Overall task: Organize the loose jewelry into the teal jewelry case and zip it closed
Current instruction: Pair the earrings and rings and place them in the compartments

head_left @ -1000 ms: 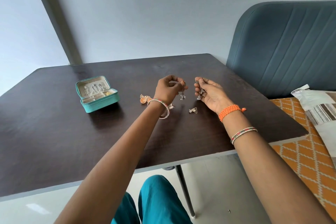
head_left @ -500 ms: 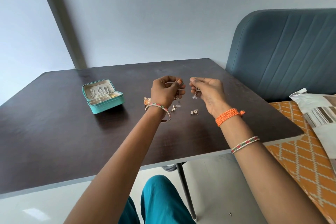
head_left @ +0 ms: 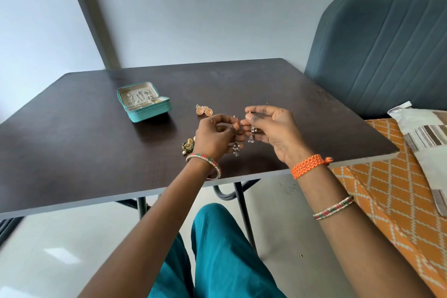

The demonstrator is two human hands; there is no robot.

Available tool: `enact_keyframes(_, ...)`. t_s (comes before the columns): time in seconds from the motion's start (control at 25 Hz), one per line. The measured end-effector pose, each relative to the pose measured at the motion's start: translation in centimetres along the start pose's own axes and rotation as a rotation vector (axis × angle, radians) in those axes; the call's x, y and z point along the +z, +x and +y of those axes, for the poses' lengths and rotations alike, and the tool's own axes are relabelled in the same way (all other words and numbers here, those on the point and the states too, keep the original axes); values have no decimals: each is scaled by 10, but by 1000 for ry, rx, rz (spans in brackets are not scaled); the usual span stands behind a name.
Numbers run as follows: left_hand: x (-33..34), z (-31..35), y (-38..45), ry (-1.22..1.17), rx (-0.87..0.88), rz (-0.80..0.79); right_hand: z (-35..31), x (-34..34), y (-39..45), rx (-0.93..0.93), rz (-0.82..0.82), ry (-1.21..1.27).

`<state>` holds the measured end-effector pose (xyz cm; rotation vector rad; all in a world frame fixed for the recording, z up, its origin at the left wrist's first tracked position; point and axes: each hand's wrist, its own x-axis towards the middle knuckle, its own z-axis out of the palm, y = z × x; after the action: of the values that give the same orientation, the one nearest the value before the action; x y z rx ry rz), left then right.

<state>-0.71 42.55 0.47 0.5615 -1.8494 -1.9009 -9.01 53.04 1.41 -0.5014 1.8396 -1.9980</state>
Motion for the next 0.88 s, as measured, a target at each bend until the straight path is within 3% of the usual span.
enact_keyframes(0.6, -6, 2, -17, 23, 61, 47, 0, -10, -15, 68, -128, -3)
enact_keyframes(0.88, -5, -9, -19, 12, -88, 52, 13, -9, -22, 49, -93, -150)
